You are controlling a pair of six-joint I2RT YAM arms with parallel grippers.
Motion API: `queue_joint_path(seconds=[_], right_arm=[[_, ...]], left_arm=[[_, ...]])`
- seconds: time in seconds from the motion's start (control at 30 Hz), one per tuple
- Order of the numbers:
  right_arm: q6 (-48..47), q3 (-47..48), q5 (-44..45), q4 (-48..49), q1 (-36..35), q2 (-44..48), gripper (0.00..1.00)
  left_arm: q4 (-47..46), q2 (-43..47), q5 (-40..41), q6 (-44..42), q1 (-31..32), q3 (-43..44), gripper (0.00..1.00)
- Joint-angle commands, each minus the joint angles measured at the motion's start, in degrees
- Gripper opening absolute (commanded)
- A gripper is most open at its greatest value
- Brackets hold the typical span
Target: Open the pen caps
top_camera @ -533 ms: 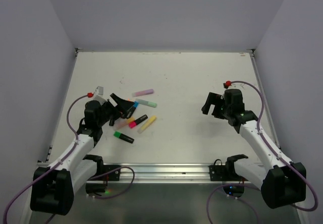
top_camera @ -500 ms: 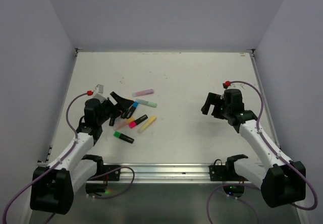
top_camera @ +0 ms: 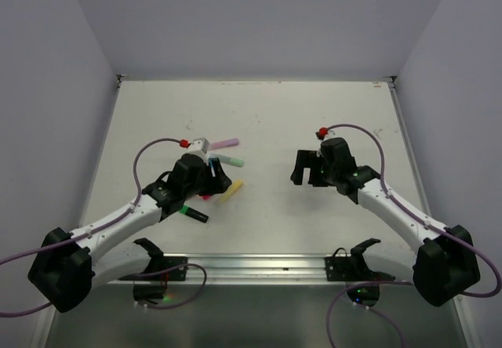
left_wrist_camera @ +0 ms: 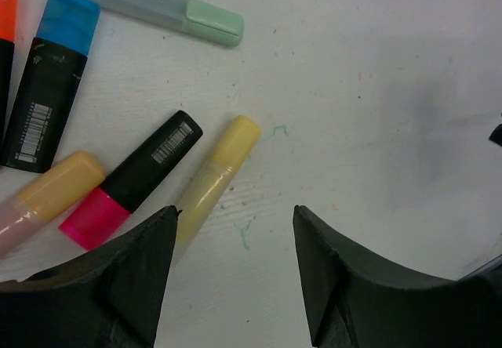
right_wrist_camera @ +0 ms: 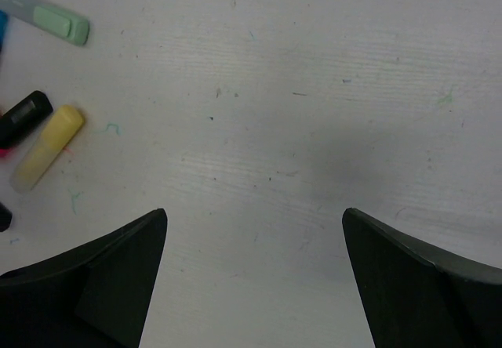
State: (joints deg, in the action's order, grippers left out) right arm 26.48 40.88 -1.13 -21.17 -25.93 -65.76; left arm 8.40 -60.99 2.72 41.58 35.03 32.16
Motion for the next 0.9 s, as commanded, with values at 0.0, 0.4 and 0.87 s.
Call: queue_joint_path(seconds=[0.0, 0.4, 0.87], right_arm=[[0.6, 0.6, -1.0, 2.5, -0.1, 2.2, 0.98], [0.9, -1.5, -2.1, 3.7, -0.1, 6.3, 0.99], [1.0, -2.1, -1.7, 3.8, 0.0, 7.7, 0.99]], left_arm=[[-0.3, -1.1, 3.3, -2.9, 2.1, -1.7, 0.63], [0.7, -14.0, 8.6, -5.1, 6.5, 1.5, 0.50], [0.8, -23.4, 9.8, -5.7, 9.2, 3.9, 0.52]])
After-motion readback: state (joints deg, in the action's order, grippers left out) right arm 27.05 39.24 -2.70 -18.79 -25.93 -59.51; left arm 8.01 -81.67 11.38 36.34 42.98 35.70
